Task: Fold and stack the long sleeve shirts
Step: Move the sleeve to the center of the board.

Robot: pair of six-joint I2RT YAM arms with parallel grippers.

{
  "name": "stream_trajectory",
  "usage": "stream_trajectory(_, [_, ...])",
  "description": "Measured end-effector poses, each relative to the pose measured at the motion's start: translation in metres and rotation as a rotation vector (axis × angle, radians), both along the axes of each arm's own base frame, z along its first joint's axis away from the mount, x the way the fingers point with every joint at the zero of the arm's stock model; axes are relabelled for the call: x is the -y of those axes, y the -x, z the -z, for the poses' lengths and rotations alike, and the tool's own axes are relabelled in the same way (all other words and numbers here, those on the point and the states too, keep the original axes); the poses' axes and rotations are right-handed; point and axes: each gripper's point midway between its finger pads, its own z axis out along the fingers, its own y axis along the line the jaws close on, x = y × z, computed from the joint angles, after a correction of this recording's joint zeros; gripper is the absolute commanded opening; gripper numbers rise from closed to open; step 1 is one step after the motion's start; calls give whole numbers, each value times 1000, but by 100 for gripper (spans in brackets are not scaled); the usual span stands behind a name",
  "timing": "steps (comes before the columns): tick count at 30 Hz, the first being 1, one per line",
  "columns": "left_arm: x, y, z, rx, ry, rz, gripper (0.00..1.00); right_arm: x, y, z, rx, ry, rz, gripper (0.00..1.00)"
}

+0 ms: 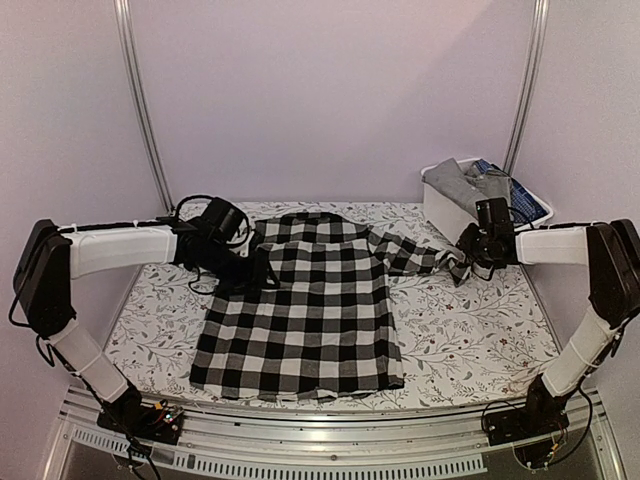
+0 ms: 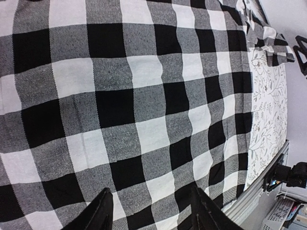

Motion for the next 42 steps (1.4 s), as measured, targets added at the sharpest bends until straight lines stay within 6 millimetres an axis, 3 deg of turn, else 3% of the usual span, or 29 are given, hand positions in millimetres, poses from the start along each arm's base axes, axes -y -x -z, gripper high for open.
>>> stream_trajectory(6, [1, 0, -8, 18, 10, -1, 55, -3, -11, 0, 53, -41, -3, 46])
stream_trajectory(11, [1, -1, -12, 26, 17, -3, 55, -1, -9, -1, 79, -45, 5, 53])
stream_trajectory(16, [1, 0, -12, 25, 18, -5, 55, 6, -2, -2, 40, 4, 10, 54])
stream_trajectory(23, [2, -1, -13, 27, 23, -7, 55, 1, 3, -3, -47, 102, -39, 62])
stream_trajectory(31, [5, -2, -16, 36, 35, -9, 55, -19, 18, -2, -102, 194, -105, 62])
stream_trajectory(42, [7, -4, -18, 47, 47, -5, 55, -18, 24, 9, -140, 198, -92, 60])
